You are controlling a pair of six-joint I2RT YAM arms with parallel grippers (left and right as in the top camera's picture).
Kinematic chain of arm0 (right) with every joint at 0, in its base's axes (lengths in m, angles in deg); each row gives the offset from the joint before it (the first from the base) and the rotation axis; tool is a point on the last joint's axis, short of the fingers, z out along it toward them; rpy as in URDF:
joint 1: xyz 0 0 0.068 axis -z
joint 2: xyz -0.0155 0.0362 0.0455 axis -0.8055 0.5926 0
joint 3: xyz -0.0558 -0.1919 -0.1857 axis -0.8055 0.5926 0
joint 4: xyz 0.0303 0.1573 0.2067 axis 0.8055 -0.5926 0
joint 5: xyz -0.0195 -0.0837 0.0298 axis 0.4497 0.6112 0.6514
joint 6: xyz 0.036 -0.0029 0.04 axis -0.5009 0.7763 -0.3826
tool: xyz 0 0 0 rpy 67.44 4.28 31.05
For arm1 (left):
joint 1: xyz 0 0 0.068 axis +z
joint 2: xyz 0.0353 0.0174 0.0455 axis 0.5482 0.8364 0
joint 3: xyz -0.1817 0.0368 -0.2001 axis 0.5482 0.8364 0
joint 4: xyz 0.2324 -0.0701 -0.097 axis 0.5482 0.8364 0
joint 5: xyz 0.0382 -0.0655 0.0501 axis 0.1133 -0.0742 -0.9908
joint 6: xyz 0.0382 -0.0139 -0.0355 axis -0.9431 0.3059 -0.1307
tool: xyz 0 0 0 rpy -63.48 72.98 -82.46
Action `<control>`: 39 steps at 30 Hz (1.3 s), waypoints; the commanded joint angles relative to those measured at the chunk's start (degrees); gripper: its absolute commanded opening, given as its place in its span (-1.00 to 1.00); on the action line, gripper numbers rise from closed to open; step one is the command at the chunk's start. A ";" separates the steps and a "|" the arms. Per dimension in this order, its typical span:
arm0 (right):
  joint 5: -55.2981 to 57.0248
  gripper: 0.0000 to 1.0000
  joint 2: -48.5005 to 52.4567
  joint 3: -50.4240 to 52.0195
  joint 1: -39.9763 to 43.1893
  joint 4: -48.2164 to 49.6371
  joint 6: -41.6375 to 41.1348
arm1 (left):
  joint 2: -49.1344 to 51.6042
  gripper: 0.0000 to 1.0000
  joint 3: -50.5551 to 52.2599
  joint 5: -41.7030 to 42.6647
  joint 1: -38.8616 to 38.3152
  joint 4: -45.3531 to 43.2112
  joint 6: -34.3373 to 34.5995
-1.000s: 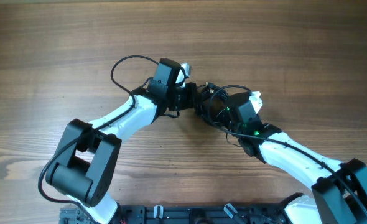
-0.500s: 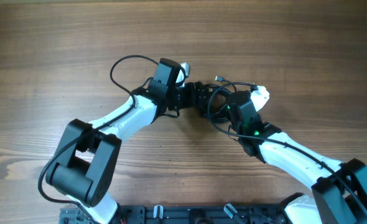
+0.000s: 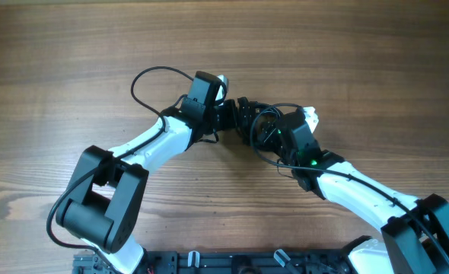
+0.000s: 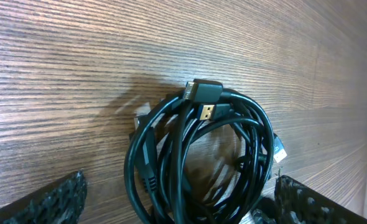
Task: Untangle cables
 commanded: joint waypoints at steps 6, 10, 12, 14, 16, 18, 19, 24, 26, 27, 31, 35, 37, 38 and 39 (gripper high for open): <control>-3.61 0.89 0.02 -1.01 0.11 -4.52 -5.90 | 0.42 0.50 -0.28 -12.22 -0.02 1.09 -0.74; -3.41 0.89 -0.15 -1.01 1.33 -5.11 -5.60 | 1.07 0.35 -0.24 -13.14 -0.50 0.96 -0.72; -5.11 0.97 -0.17 -1.01 1.33 -4.28 -2.62 | 1.70 0.36 -0.24 -13.16 -1.51 0.39 -0.72; -5.99 0.97 -0.37 -1.07 1.38 -3.04 0.39 | 2.84 0.45 -0.24 -13.20 -3.21 -0.96 -0.76; -7.74 0.98 -2.01 -1.14 1.51 -3.06 2.32 | 4.22 0.48 -0.24 -13.20 -4.68 -1.88 -0.79; -8.04 0.98 -5.60 -1.14 1.53 -3.21 6.16 | 5.79 0.49 -0.24 -13.25 -6.21 -2.49 -0.74; -7.96 0.98 -7.26 -1.14 1.55 -3.58 7.56 | 6.08 0.47 -0.24 -13.55 -6.58 -2.51 -0.74; -6.69 0.96 -11.85 -1.09 1.53 -10.01 3.78 | 7.02 -0.92 -0.24 -20.13 -8.28 -0.61 -0.74; -7.43 0.93 -10.43 -0.70 1.20 -11.74 1.11 | 6.99 -0.92 -0.24 -20.87 -8.11 1.22 -0.11; -9.62 0.93 -9.22 -0.44 0.87 -11.61 0.98 | 6.99 -0.92 -0.24 -20.92 -7.76 2.34 1.70; -13.97 0.93 -4.09 -0.35 0.50 -10.14 1.53 | 6.93 -0.92 -0.24 -16.31 -3.45 9.27 29.05; -13.73 0.93 -3.34 -0.35 0.52 -8.41 1.66 | 6.93 -0.92 -0.26 0.02 0.35 5.92 30.29; -12.81 0.94 -3.34 -0.35 0.52 -8.33 1.68 | 6.69 -0.92 -0.26 6.03 1.84 4.50 21.62; -12.15 0.95 -3.34 -0.35 0.52 -8.33 1.75 | 6.38 -0.73 -0.33 7.23 2.45 4.50 16.94; -11.72 0.96 -3.34 -0.35 0.52 -8.33 1.99 | 6.01 -0.44 -0.33 7.32 2.89 5.53 13.25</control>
